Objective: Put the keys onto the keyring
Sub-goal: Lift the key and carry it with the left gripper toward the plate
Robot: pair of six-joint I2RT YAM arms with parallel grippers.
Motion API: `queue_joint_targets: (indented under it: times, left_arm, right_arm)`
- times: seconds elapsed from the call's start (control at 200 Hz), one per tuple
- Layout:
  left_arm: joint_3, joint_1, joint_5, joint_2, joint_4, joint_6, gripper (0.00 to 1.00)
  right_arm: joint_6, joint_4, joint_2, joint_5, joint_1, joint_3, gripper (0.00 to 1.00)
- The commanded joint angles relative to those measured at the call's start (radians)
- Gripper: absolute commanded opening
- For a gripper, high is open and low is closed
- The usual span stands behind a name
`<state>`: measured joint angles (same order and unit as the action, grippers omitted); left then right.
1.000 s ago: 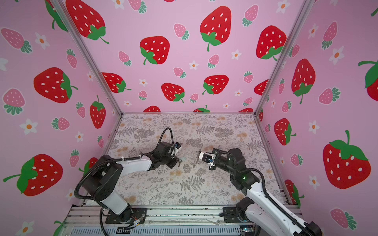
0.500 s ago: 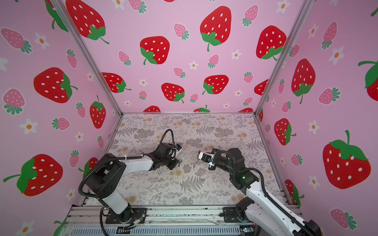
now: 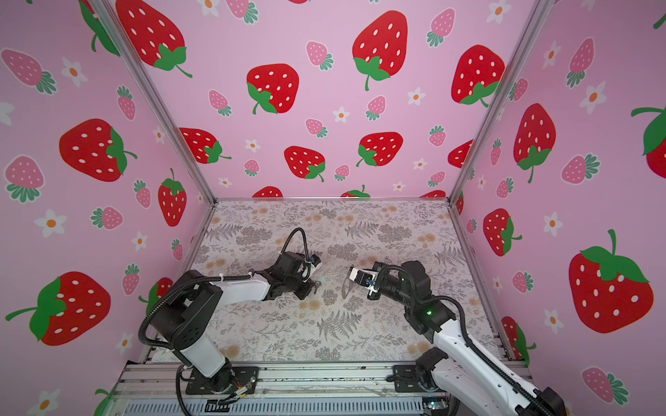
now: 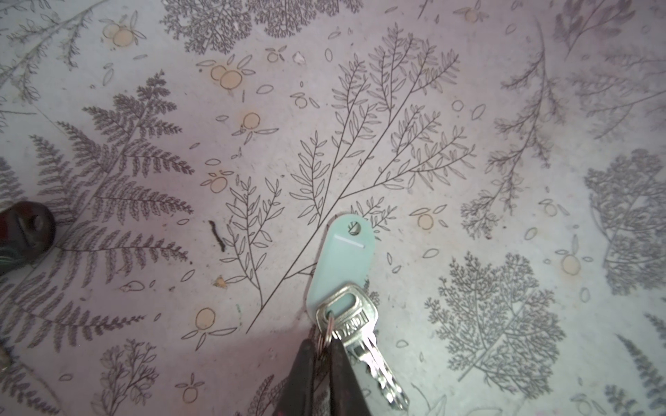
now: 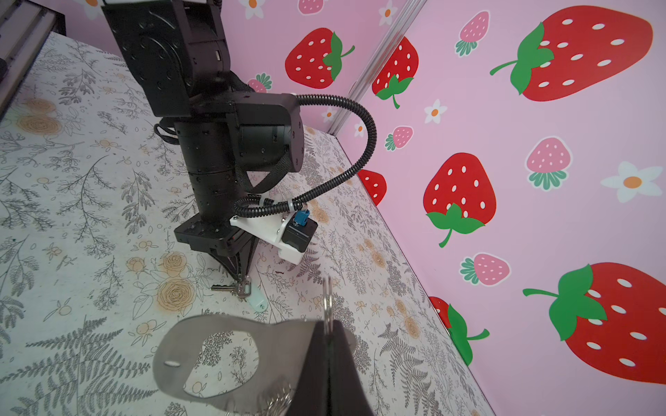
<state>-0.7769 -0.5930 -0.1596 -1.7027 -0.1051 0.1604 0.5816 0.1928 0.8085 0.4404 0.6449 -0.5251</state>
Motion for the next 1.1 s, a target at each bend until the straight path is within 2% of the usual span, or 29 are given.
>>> queue_joint_targets:
  times: [0.0, 0.32, 0.35, 0.51, 0.785, 1.095]
  left_arm:
    - [-0.039, 0.003, -0.012, -0.017, -0.004, 0.015, 0.11]
    - [-0.03, 0.002, -0.017, 0.002, -0.023, 0.028, 0.07]
    - [-0.028, 0.0, -0.018, 0.007, -0.024, 0.032, 0.02]
    - [-0.028, -0.002, -0.024, 0.041, -0.003, 0.059, 0.01]
    - [-0.067, -0.003, -0.06, 0.164, 0.12, 0.126, 0.0]
    - [-0.189, -0.022, -0.074, 0.301, 0.282, 0.24, 0.0]
  right_arm:
    - [0.022, 0.005, -0.003, 0.009, -0.005, -0.009, 0.03]
    - [0.023, 0.007, -0.002, 0.011, -0.005, -0.009, 0.02]
    - [0.022, 0.007, -0.002, 0.01, -0.004, -0.008, 0.03]
    - [0.021, 0.008, -0.001, 0.008, -0.005, -0.008, 0.02]
    - [0.014, 0.033, 0.009, 0.003, -0.007, 0.012, 0.02]
    - [0.0, 0.075, 0.052, 0.057, -0.007, 0.005, 0.02]
